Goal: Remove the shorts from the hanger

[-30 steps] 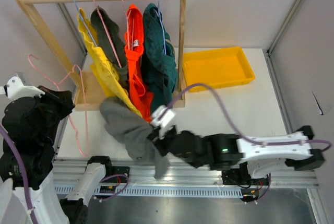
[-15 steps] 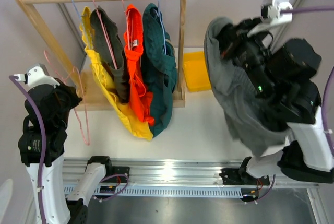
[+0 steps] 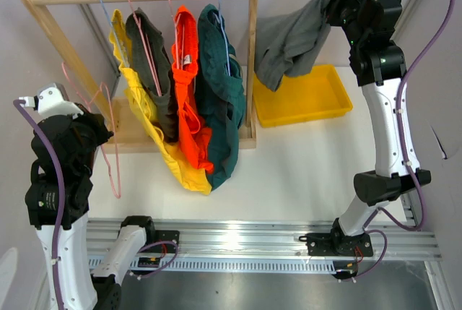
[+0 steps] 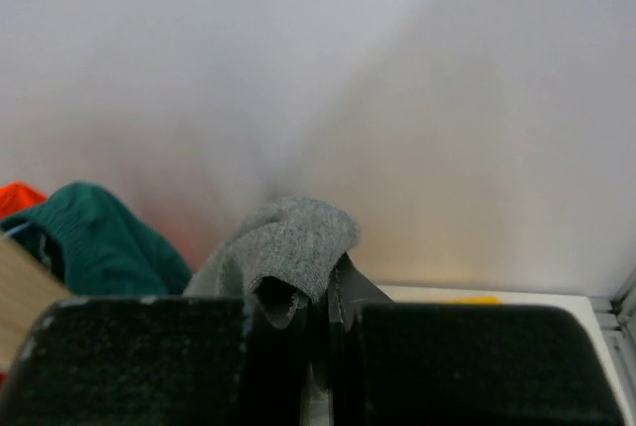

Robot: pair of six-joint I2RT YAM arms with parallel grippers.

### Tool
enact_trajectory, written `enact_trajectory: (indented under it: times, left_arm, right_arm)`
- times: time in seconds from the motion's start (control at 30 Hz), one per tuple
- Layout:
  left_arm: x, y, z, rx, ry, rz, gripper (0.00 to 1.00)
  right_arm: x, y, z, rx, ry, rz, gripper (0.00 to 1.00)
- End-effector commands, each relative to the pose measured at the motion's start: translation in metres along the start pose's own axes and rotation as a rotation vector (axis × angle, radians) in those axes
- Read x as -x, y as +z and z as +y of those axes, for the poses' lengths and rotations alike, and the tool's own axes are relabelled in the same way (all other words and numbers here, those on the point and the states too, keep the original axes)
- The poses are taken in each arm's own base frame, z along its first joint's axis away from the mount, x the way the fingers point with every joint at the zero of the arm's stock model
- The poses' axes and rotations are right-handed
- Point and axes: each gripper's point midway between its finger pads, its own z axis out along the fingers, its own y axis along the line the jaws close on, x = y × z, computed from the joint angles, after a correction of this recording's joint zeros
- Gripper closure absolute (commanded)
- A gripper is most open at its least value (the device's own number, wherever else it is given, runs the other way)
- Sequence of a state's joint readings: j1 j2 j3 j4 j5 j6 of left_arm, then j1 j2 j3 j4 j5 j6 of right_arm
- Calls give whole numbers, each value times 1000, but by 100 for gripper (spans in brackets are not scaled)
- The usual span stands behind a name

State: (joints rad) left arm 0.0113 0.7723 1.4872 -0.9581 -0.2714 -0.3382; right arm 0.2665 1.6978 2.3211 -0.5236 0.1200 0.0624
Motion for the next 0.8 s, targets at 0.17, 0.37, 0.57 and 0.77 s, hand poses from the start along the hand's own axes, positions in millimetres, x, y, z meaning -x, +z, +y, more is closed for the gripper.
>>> enact_trajectory:
  times: [0.17,0.37,0.57,0.77]
  left_arm:
    - [20,-4,0,1,20,-63,100]
    - [36,-6,2,22,28,-106,100]
    - [65,-13,-2,16,51,-182,100]
    - [101,-3,-25,-50,117,-230,100]
  right_arm:
    - [-36,63,-13,48,148,-80,100]
    - [-212,101,-27,90,262,175,100]
    - [-313,89,-30,59,320,403,1]
    - [-313,10,5,93,358,388,1]
